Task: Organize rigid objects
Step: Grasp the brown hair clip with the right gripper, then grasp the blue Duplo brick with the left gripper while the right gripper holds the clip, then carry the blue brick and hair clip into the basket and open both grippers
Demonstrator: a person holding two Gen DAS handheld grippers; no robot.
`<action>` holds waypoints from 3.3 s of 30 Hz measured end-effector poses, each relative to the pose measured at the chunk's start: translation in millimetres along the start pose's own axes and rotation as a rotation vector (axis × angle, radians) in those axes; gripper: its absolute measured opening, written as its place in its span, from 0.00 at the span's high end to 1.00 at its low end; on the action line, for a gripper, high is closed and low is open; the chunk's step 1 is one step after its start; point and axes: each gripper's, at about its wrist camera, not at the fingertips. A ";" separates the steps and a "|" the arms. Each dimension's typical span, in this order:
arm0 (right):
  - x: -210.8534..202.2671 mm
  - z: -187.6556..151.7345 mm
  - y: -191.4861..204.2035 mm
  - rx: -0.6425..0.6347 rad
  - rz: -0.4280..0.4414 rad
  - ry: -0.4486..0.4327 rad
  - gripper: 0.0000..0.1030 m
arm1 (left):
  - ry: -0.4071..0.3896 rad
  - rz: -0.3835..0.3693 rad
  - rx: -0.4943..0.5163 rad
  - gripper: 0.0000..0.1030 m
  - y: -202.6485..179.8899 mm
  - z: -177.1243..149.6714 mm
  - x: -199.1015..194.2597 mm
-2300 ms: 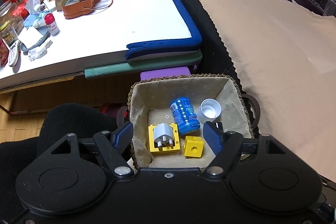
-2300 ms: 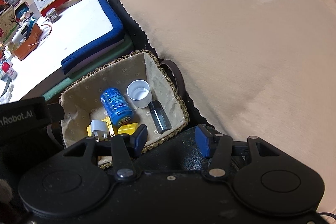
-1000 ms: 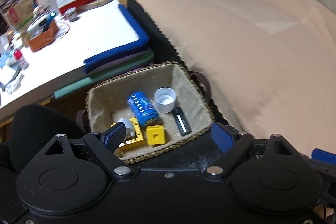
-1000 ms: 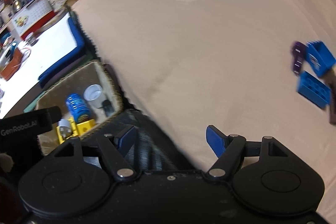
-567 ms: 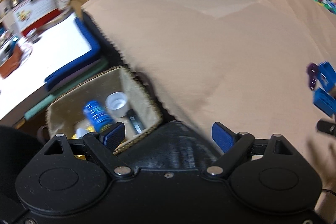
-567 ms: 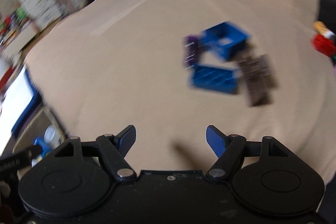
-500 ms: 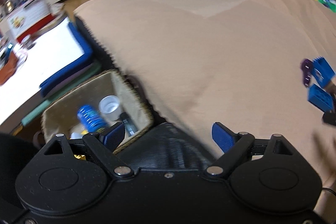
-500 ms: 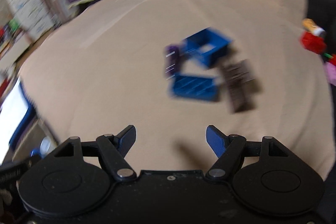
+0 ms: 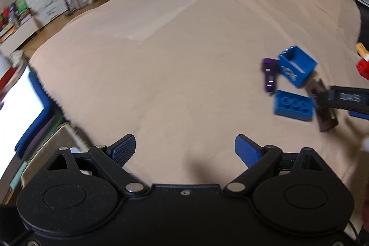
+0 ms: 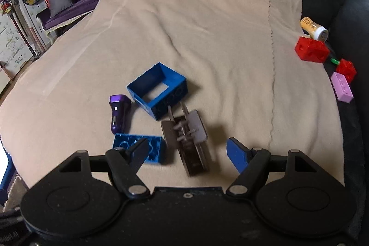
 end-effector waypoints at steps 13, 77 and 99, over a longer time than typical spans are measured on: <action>23.1 1.0 -45.0 0.129 0.033 0.064 0.71 | 0.015 -0.086 0.129 0.12 -68.6 23.0 24.5; -89.2 -59.4 244.0 -0.420 0.459 0.107 0.71 | -0.010 0.352 -0.570 0.43 247.2 -61.7 -71.5; -85.1 -127.4 349.5 -0.641 0.427 0.219 0.71 | 0.045 0.356 -0.787 0.43 291.8 -99.3 -63.4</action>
Point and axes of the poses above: each gripper's, at about its wrist camera, not at the fingertips, and x roughly the way its jaws point, y to its left, z to its top, and after that the axes turned 8 degrees about -z, right-handed
